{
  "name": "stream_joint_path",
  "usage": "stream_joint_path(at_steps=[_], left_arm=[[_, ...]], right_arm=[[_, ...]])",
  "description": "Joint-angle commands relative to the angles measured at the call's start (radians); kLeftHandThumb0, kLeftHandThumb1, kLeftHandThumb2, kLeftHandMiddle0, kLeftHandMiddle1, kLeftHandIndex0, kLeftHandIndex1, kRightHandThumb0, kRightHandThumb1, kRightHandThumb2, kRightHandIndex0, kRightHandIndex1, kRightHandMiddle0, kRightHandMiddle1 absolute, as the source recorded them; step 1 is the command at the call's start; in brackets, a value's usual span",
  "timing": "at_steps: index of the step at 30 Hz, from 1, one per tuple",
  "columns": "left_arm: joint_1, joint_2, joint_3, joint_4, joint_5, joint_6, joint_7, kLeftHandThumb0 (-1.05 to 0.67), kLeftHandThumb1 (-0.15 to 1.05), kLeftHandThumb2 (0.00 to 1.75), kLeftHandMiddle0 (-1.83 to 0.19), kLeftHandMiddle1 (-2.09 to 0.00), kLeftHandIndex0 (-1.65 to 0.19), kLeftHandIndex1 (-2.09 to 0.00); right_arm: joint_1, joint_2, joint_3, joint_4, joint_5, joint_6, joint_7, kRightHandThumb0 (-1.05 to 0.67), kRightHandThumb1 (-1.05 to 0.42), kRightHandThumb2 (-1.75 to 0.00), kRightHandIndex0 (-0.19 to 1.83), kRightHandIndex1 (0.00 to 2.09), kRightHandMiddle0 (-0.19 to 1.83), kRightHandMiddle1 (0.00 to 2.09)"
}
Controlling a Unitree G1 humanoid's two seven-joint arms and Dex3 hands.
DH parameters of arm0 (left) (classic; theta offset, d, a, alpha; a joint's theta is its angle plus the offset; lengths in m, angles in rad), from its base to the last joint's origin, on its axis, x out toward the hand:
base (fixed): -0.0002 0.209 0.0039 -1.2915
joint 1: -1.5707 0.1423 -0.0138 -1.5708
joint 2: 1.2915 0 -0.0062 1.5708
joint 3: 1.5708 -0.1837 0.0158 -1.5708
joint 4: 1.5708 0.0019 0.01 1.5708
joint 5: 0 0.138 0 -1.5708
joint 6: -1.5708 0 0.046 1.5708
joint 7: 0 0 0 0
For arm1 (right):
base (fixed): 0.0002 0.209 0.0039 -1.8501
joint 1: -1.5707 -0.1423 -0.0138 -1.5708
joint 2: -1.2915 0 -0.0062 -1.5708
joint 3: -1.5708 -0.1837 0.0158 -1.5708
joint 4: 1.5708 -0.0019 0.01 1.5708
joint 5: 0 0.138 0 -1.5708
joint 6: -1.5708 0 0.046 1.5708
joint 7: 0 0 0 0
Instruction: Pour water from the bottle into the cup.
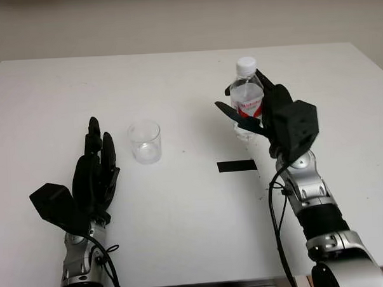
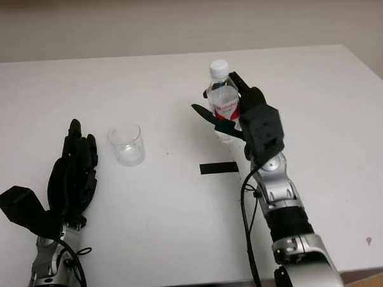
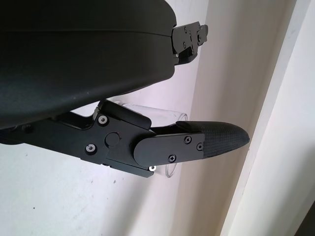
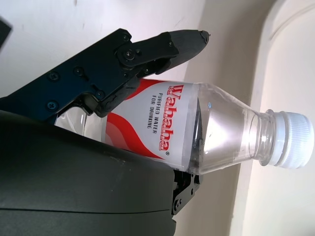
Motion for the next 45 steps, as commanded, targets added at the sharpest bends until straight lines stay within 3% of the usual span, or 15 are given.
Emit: stream_joint_path(at_steps=[1, 11, 15, 30, 45], left_arm=[[0.026, -0.01, -0.002, 0.033, -0.003, 0.009, -0.003, -0.75, 1.05, 0.48, 0.19, -0.04, 0.19, -0.04], [0.035, -0.01, -0.002, 0.024, -0.004, 0.012, -0.002, -0.76, 1.05, 0.48, 0.19, -0.04, 0.19, -0.04], [0.041, -0.012, -0.002, 0.017, -0.004, 0.012, 0.0, -0.76, 1.05, 0.48, 0.19, -0.04, 0.19, -0.04], [0.055, -0.014, -0.001, 0.006, -0.007, 0.015, 0.004, -0.75, 1.05, 0.48, 0.19, -0.05, 0.19, -0.05], [0.068, -0.003, 0.002, -0.004, -0.003, 0.017, 0.0, -0.76, 1.05, 0.48, 0.19, -0.05, 0.18, -0.06]], right_arm=[[0.034, 0.023, -0.013, -0.08, 0.019, 0.037, -0.001, -0.41, -1.05, -0.46, 1.33, 2.09, 0.95, 2.09], [0.072, 0.088, -0.03, -0.098, 0.03, 0.144, -0.02, -0.44, -1.05, -0.46, 1.34, 2.09, 0.9, 2.09], [0.068, 0.106, -0.024, -0.071, 0.019, 0.134, -0.018, -0.43, -1.05, -0.46, 1.29, 2.09, 0.87, 2.09], [0.04, 0.09, -0.011, 0.028, -0.07, 0.075, -0.006, -0.42, -1.05, -0.48, 1.42, 2.09, 1.0, 2.09], [0.074, 0.103, -0.022, 0.031, -0.049, 0.069, 0.017, -0.41, -1.05, -0.47, 1.39, 2.09, 0.98, 2.09]])
